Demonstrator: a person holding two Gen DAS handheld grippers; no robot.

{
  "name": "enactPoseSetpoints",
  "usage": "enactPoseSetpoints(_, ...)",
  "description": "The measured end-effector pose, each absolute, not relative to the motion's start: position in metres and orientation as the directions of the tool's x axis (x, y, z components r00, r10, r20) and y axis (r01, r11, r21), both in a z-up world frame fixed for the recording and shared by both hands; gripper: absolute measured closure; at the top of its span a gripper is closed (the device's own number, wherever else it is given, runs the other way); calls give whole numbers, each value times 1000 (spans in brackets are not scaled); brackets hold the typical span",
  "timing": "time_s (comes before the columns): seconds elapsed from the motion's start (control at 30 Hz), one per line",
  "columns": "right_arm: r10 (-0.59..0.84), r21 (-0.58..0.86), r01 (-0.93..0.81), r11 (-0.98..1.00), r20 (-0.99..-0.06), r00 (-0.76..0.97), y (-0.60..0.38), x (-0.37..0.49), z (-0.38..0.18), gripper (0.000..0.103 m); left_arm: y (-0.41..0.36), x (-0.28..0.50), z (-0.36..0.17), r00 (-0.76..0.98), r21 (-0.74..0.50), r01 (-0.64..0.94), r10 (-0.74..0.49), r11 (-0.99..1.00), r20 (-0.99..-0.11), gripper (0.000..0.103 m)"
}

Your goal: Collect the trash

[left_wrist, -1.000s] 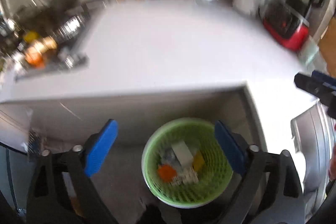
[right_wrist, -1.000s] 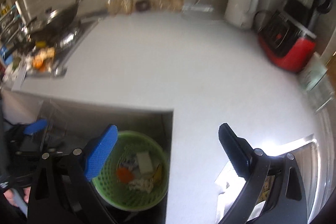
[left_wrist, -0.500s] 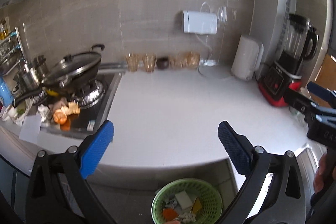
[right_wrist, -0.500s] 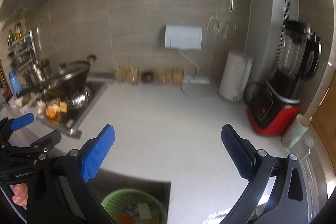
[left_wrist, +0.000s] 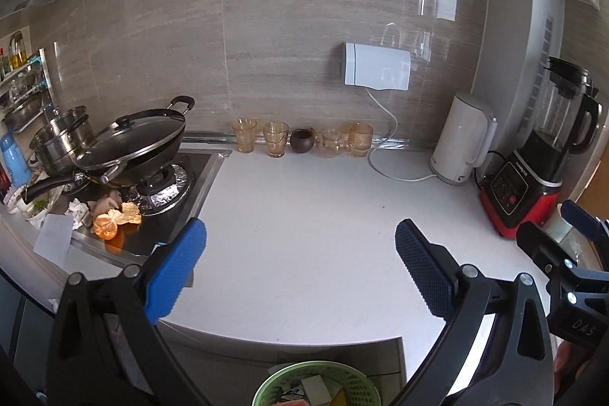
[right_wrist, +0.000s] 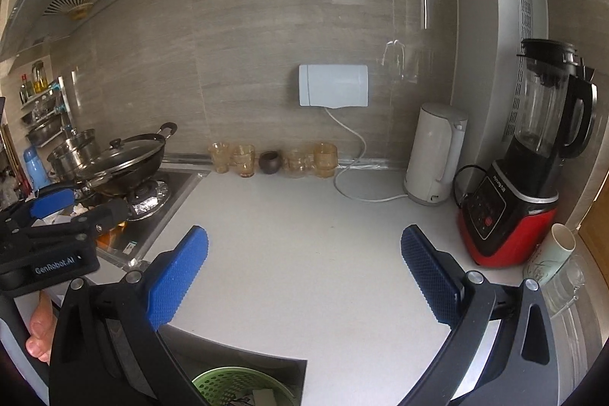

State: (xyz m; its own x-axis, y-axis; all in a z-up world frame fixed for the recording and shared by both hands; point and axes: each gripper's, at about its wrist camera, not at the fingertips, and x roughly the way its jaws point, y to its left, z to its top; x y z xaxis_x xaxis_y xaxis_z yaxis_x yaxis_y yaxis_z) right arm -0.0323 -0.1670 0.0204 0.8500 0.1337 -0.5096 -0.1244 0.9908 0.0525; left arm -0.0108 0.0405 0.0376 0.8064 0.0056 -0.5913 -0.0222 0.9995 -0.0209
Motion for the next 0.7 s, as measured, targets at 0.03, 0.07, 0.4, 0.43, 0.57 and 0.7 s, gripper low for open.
enactPoseSetpoints(0.03, 134, 54, -124, 991, -513, 848, -169, -29, 19, 2, 39, -9, 37, 805, -22, -24, 7, 999, -593, 8)
enactPoseSetpoints(0.07, 139, 57, -128, 990, -517, 845, -172, -26, 17, 2, 37, -6, 36, 802, -25, -27, 7, 999, -597, 8)
enactPoseSetpoints(0.4, 151, 39, -154, 987, -538, 830, -180, -10, 6, 2, 21, 6, 33, 798, -20, -48, 26, 999, -602, 8)
enactPoseSetpoints(0.43, 152, 40, -155, 987, -538, 829, -181, -9, 6, 2, 21, 7, 32, 796, -21, -47, 25, 999, -604, 8)
enactPoseSetpoints(0.57, 155, 53, -150, 987, -539, 828, -184, -9, 4, 2, 19, 8, 30, 792, -18, -42, 23, 999, -610, 8)
enactPoseSetpoints(0.7, 154, 61, -144, 988, -539, 828, -184, -10, 4, 2, 18, 6, 31, 794, -18, -37, 19, 999, -608, 8)
